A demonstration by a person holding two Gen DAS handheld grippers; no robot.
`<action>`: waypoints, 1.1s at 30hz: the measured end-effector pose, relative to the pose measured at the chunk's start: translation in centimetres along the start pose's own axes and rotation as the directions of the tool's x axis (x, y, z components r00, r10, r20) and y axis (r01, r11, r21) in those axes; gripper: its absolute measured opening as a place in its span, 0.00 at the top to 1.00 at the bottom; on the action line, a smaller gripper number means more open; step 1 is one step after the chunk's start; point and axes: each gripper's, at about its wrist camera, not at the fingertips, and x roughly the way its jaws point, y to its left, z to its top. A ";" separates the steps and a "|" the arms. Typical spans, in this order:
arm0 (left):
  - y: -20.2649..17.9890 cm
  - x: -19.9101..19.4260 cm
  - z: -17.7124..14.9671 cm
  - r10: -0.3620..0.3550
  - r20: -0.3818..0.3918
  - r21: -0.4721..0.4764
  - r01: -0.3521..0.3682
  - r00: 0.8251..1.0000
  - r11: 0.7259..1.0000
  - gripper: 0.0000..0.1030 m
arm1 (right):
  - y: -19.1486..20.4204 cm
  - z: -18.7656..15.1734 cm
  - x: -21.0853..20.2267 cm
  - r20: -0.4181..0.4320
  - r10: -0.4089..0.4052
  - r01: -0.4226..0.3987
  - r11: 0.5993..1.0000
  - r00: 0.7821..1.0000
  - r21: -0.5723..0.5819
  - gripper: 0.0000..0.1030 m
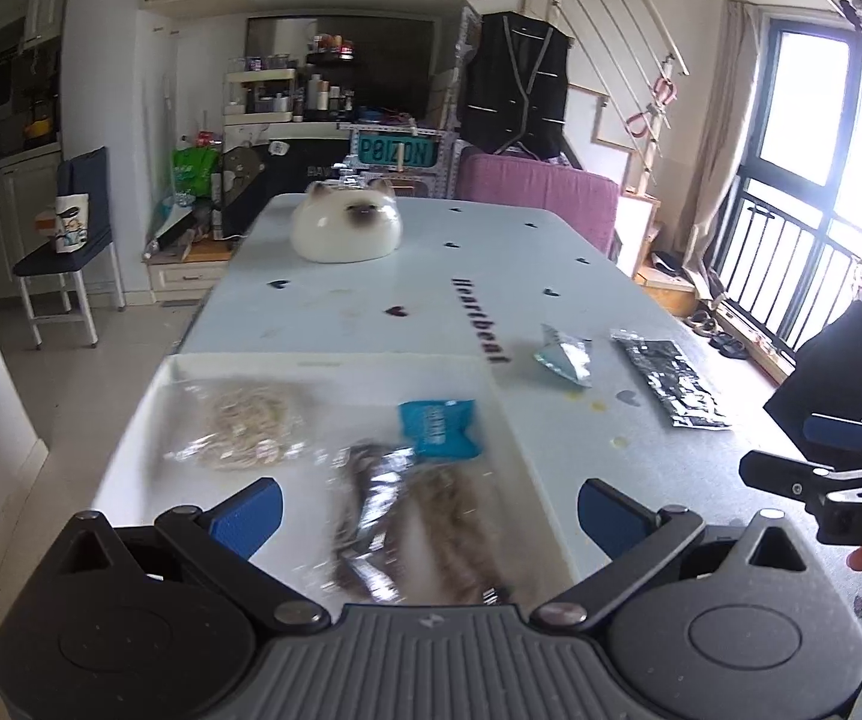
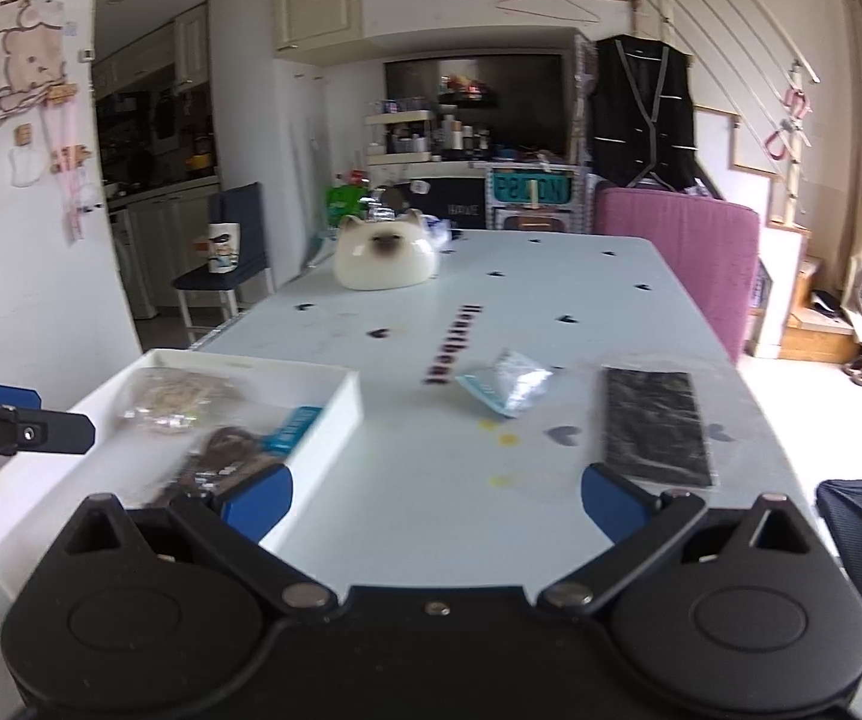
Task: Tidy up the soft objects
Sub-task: 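Withdraw both tools from the box toward the white packet and black sheet bag, then grasp the white medicine packet with the left tool while the right tool grasps the black sheet bag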
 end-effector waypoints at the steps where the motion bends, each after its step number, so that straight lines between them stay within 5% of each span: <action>1: -0.6 0.5 0.2 -0.005 -0.001 0.007 0.005 1.000 1.000 0.00 | -0.7 0.0 0.2 -0.003 -0.009 0.009 1.000 1.000 0.005 0.00; 9: -6.0 4.4 2.0 -0.072 -0.021 0.079 0.073 0.997 0.994 0.00 | -6.2 -0.1 2.4 -0.029 -0.100 0.101 0.994 0.995 0.037 0.00; 21: -13.9 12.6 6.5 -0.192 -0.070 0.196 0.202 0.979 0.960 0.05 | -12.7 0.9 9.7 -0.113 -0.120 0.130 0.988 0.986 0.085 0.00; 33: -15.8 24.7 8.5 -0.100 -0.088 0.313 0.123 0.991 0.942 0.06 | -16.1 0.9 17.9 -0.202 -0.122 0.157 0.973 0.972 0.168 0.00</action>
